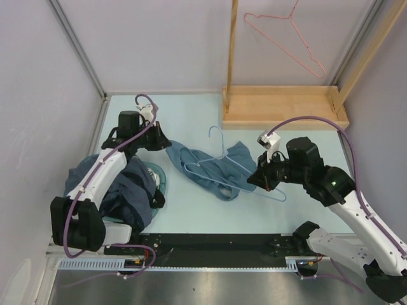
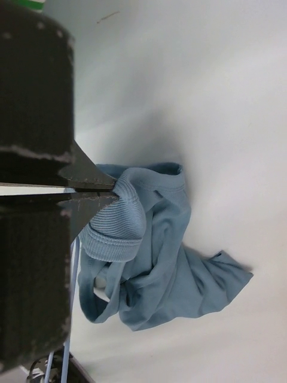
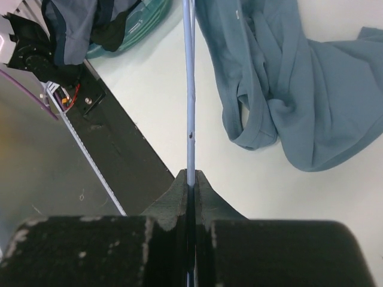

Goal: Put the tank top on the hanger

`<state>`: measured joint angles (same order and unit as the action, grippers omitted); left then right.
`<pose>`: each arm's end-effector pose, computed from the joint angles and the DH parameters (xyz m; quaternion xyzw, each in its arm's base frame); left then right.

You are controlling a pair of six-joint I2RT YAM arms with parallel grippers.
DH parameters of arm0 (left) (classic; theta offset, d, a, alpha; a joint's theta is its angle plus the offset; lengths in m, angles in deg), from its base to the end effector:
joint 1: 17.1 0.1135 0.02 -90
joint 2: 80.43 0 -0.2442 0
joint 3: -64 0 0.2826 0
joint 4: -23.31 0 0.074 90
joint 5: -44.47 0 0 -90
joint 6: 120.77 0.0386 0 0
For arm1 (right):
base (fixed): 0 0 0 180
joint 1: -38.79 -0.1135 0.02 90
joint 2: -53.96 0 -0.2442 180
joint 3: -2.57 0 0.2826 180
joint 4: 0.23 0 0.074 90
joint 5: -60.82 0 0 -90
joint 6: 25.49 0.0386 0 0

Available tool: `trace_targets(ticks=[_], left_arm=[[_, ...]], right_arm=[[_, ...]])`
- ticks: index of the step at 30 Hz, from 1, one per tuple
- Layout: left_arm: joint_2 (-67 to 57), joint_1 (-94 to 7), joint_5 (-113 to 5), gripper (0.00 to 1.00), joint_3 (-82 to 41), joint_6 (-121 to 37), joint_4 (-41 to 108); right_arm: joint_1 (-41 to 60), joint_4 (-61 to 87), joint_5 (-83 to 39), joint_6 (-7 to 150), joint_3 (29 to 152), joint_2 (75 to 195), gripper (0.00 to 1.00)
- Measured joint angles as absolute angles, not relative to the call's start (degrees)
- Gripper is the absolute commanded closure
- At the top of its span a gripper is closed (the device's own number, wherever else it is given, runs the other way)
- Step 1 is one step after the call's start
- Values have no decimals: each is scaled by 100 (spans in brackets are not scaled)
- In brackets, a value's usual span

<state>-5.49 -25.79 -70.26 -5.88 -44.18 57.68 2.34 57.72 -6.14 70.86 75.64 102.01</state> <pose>0.3161 -0.0647 0.2551 0.0550 0.8862 -0.2700 0.3724 0.1557 0.1338 0.3551 -0.3157 0.8065 0.3341 0.3718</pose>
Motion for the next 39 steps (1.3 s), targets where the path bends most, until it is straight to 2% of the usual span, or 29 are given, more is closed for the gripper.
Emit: trace_targets(ticks=[13, 24, 34, 35, 37, 38, 39], left_arm=[[-881, -2559, -8261, 100, -429, -4376, 5508], [-1008, -2559, -9695, 100, -442, -4912, 5008], [-1622, -2715, -9817, 100, -831, -5362, 4848], [-1664, -2715, -9778, 97, -798, -5349, 4861], [-1725, -2715, -9636, 80, -643, -5312, 4885], [-1731, -2715, -9524, 68, -560, -5273, 4944], [-1720, -2715, -9424, 32, -490, -5233, 5021]], right_arm=[[-590, 4747, -1597, 7095, 7346, 10641, 100], [-1700, 3274, -2944, 7097, 6325, 10523, 100], [-2063, 2111, -3571, 7138, 5811, 10496, 100], [-2065, 2056, -3591, 7138, 5811, 10435, 100], [-2068, 1986, -3595, 7138, 5811, 10276, 100], [-2068, 1977, -3593, 7138, 5811, 10208, 100], [-2072, 1977, -3569, 7138, 5811, 10116, 100]])
